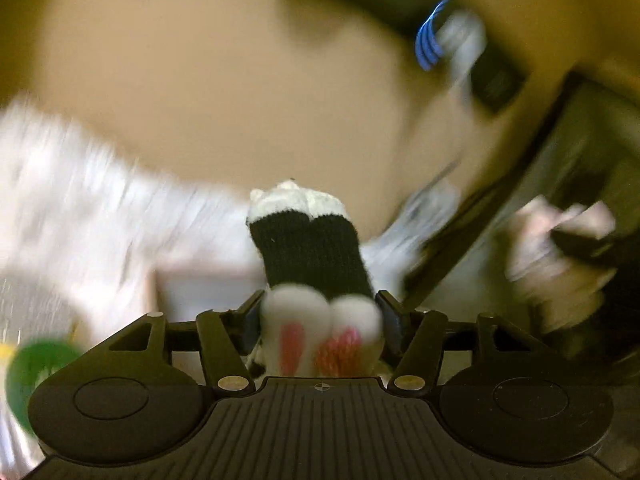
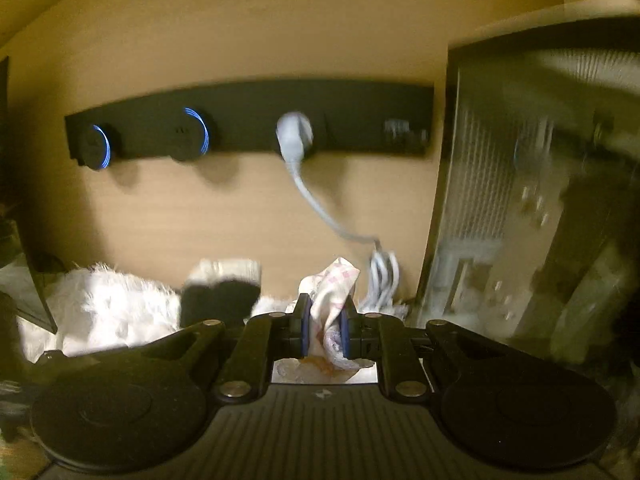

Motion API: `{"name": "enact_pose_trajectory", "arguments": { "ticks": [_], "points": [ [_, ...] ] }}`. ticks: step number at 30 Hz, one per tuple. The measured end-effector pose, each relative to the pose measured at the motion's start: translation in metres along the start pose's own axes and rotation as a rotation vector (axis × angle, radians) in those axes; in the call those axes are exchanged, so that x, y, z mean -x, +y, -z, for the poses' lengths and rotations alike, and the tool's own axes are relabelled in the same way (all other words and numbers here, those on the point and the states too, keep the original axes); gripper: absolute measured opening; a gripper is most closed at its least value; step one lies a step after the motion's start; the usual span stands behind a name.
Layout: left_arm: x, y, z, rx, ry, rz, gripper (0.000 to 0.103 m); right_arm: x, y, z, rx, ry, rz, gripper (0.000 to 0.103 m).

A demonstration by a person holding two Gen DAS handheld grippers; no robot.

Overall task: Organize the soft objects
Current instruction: 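Lower the bunny plush into the pink box with the left gripper and release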

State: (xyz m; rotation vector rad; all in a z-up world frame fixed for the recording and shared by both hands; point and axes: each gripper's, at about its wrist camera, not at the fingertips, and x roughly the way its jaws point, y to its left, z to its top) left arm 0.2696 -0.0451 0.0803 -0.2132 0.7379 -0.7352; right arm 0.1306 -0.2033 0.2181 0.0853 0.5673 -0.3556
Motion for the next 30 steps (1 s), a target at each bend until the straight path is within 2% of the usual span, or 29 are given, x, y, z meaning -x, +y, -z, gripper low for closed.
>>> {"name": "enact_pose_trajectory", "arguments": {
  "ticks": [2,4,8,11,13,15,18,20,22,26,28,30],
  "points": [
    [-0.011,0.004,0.01,-0.015,0.055,-0.051,0.062,-0.011,-0.002,0.007,-0.002,0.038,-0.007,0.014],
    [-0.01,0.006,0.014,-0.019,0.076,-0.064,0.062,-0.023,-0.002,0.012,0.007,0.068,-0.018,0.014],
    [0.012,0.017,0.016,0.009,0.051,-0.052,0.062,-0.038,0.004,0.023,0.004,0.114,-0.04,0.014],
    [0.022,0.021,0.012,0.028,0.022,-0.03,0.062,-0.052,0.003,0.031,-0.085,0.166,-0.124,0.014],
    [0.023,0.024,0.01,0.042,0.041,-0.007,0.061,-0.071,0.004,0.042,-0.134,0.224,-0.174,0.014],
    [0.032,0.025,0.013,0.049,0.038,-0.009,0.06,-0.094,0.008,0.055,-0.134,0.311,-0.182,0.014],
    [0.051,0.025,0.02,0.022,0.021,-0.014,0.06,-0.128,0.014,0.085,-0.087,0.461,-0.103,0.014],
    [0.063,0.026,0.029,0.002,0.026,-0.028,0.06,-0.139,0.012,0.102,-0.052,0.487,-0.027,0.014],
    [0.074,0.028,0.039,-0.009,0.038,-0.036,0.06,-0.145,0.006,0.111,-0.025,0.486,0.038,0.009],
    [0.097,0.035,0.062,-0.017,0.048,-0.072,0.06,-0.146,0.009,0.113,0.016,0.503,0.008,0.011],
    [0.111,0.044,0.075,-0.003,0.054,-0.085,0.06,-0.148,0.02,0.117,0.075,0.529,-0.008,0.013],
    [0.126,0.054,0.086,0.017,0.06,-0.101,0.06,-0.148,0.035,0.124,0.161,0.523,0.024,0.014]
  ]
}}
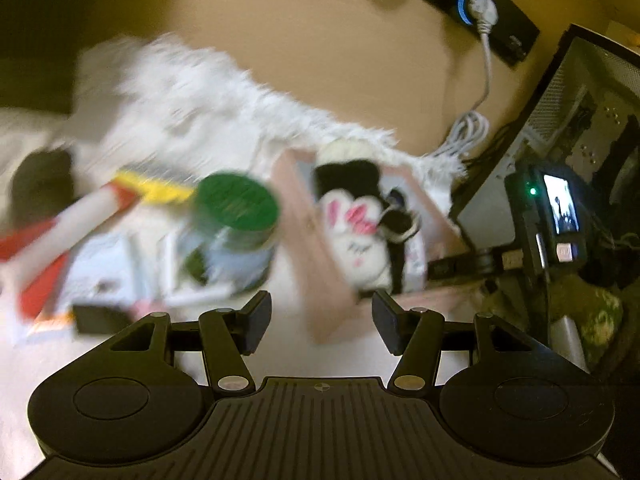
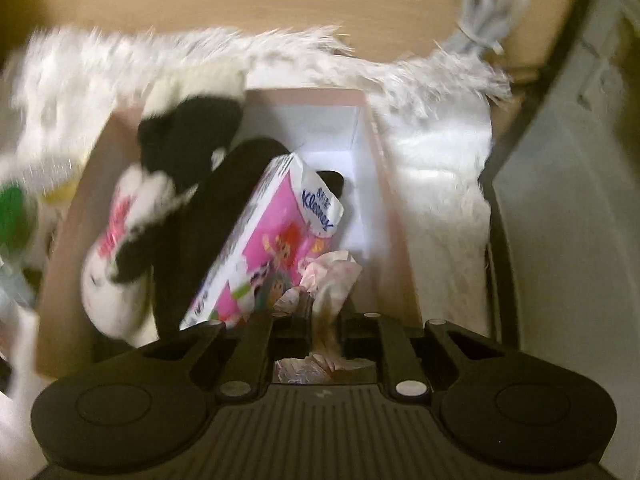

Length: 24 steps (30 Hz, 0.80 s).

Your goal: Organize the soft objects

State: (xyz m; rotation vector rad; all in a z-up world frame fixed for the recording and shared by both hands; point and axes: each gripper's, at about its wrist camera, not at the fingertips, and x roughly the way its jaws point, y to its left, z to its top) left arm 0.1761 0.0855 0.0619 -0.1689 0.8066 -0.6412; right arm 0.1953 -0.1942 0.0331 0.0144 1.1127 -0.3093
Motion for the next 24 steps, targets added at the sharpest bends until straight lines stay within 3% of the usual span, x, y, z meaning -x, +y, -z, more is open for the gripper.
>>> {"name": "enact_pose_trajectory", "arguments": {
  "ticks": [2,3,5,10,13,19,24],
  "points": [
    [0.012,0.013,0.01,0.016,0.008,-0.023,0.06,0.0,0.008,0.003,0.04,-0.004,0.038,0.015],
    [0.017,0.02,0.015,0.021,0.01,-0.04,0.06,0.002,0.009,0.003,0.041,-0.003,0.041,0.022],
    [0.03,0.036,0.023,0.023,0.013,-0.094,0.06,0.009,0.006,0.002,0.021,-0.018,0.036,0.041],
    [0.058,0.073,0.04,0.007,0.008,-0.234,0.06,0.058,0.004,0.006,0.0,-0.16,-0.008,0.092],
    [0.071,0.095,0.046,0.045,0.004,-0.263,0.06,0.086,0.017,0.01,0.033,-0.27,0.008,0.095],
    [0.085,0.114,0.037,0.05,-0.048,-0.262,0.06,0.121,0.063,0.024,0.06,-0.383,-0.083,0.095],
    [0.083,0.103,-0.009,-0.067,-0.125,-0.237,0.06,0.124,0.115,0.047,0.172,-0.357,-0.194,0.095]
  ]
}}
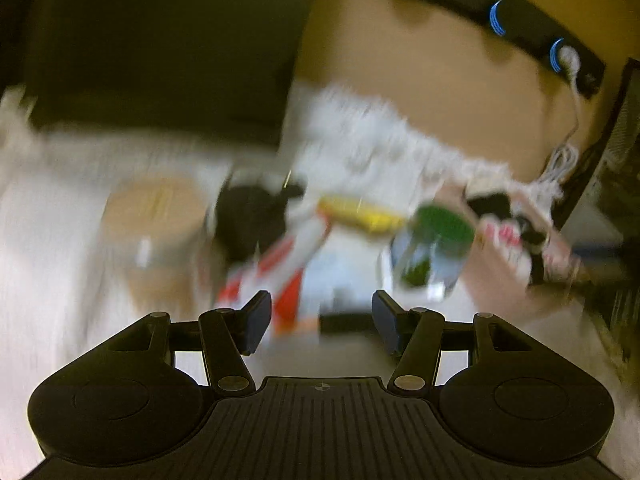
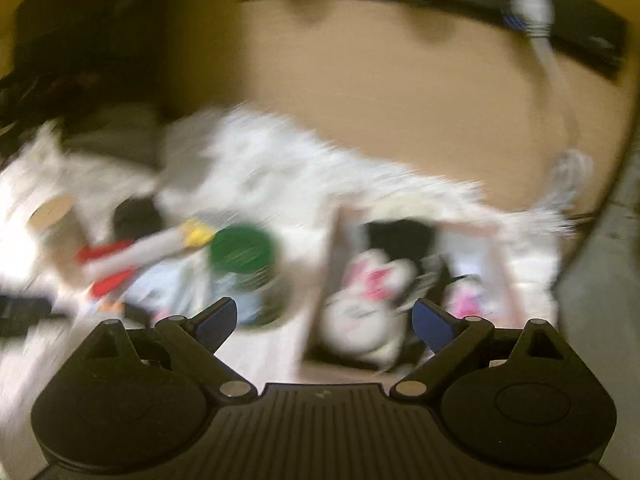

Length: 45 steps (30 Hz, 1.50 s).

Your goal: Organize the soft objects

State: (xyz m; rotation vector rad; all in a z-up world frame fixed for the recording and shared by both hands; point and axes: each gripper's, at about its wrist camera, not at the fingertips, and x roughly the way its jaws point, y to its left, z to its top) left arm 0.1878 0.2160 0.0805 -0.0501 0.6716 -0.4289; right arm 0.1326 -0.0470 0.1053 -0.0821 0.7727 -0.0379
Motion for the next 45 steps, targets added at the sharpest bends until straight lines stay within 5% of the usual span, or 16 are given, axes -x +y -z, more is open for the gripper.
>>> {"name": "enact_pose_trajectory", "arguments": {
  "ticks": [3,6,10,16,18,21,25,28,31,39,45],
  "points": [
    [-0.026,-0.01,-0.028,-0.098,-0.001,-0.018,0.06,-0.002,0.03,0.018,0.051,0.023,-0.019,0.095],
    [-0.067,-0.014,-0.042,-0.163,0.097,-0.037,0.052,0.002,0.05,0.034,0.078,0.046,-0.061,0.095],
    [-0.112,-0.014,-0.041,-0.21,0.21,-0.116,0.054,0.014,0.062,0.048,0.088,0.047,-0.073,0.095],
    [-0.133,-0.019,-0.043,-0.241,0.284,-0.142,0.056,0.017,0.053,0.057,0.038,0.065,-0.067,0.095],
    [-0.131,-0.024,-0.045,-0.253,0.309,-0.161,0.05,0.016,0.046,0.059,0.004,0.066,-0.055,0.095],
    [-0.116,-0.033,-0.043,-0.267,0.285,-0.122,0.042,0.019,0.037,0.064,-0.037,0.061,-0.049,0.095],
    [-0.119,-0.037,-0.039,-0.29,0.291,-0.141,0.045,0.017,0.029,0.071,-0.074,0.068,-0.054,0.095],
    [-0.139,-0.02,-0.043,-0.196,0.368,-0.195,0.041,0.016,0.027,0.076,-0.087,0.079,-0.059,0.095],
    [-0.147,0.003,-0.049,-0.028,0.406,-0.143,0.041,0.018,0.028,0.077,-0.092,0.071,-0.065,0.095],
    [-0.143,-0.006,-0.045,-0.063,0.376,-0.162,0.032,0.019,0.029,0.08,-0.1,0.062,-0.084,0.094],
    [-0.109,-0.011,-0.028,-0.043,0.292,-0.089,0.031,0.025,0.034,0.078,-0.073,0.034,-0.086,0.094]
  ]
}}
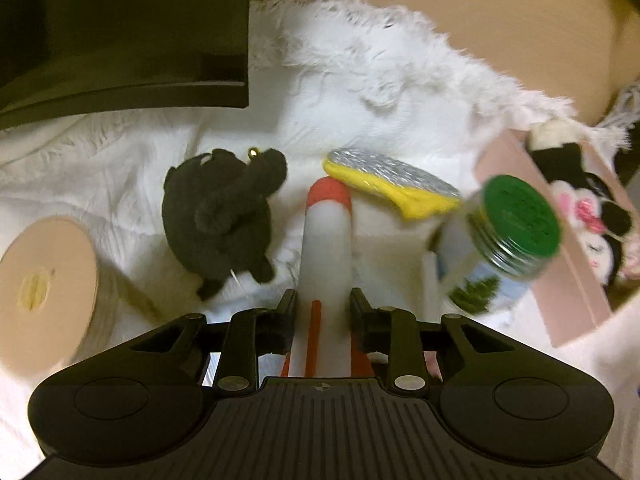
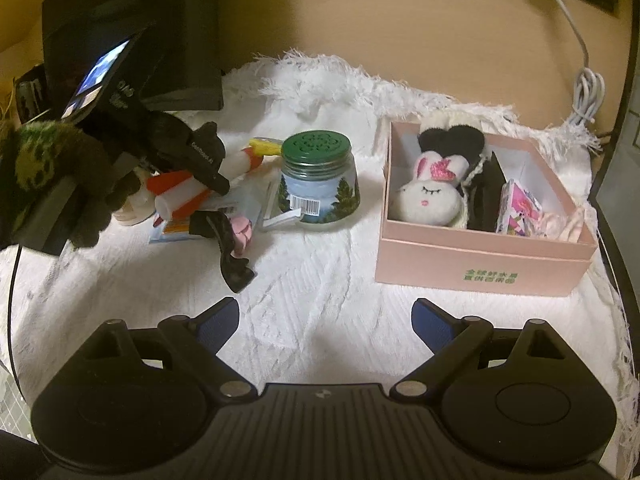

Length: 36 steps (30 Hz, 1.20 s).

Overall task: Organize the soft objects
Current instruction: 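Grasp the white-red rocket toy with the left gripper while the right gripper grasps the black plush, then carry the rocket toy with the left gripper while the right gripper carries the black plush to the pink box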

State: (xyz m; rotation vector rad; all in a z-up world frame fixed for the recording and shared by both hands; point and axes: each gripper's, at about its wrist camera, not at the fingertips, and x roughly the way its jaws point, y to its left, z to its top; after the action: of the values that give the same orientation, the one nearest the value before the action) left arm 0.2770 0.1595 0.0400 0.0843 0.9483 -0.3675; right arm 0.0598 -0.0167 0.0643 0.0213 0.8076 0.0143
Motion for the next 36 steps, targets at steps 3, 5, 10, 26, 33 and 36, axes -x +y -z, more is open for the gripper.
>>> {"name": "enact_pose_trajectory", "arguments": {
  "ticks": [3,5,10,26,33,36],
  "points": [
    [0.019,-0.002,0.018,0.016,-0.034,0.044,0.031,-0.001,0.003,-0.002,0.016,0.0,-0.002,0.094],
    [0.035,-0.003,0.033,0.034,-0.05,0.075,0.031,-0.003,0.005,-0.005,0.033,-0.001,-0.005,0.094],
    [0.071,0.002,0.073,0.081,-0.071,0.131,0.031,-0.007,0.014,-0.014,0.101,-0.019,-0.007,0.094],
    [0.096,0.038,0.124,0.209,-0.084,0.042,0.031,-0.09,0.07,-0.051,0.276,0.066,-0.094,0.092],
    [0.101,0.042,0.128,0.229,-0.094,0.024,0.031,-0.132,0.09,-0.058,0.317,0.137,-0.113,0.058],
    [0.099,0.043,0.13,0.234,-0.086,0.029,0.031,-0.136,0.092,-0.056,0.322,0.16,-0.109,0.042]
  ]
}}
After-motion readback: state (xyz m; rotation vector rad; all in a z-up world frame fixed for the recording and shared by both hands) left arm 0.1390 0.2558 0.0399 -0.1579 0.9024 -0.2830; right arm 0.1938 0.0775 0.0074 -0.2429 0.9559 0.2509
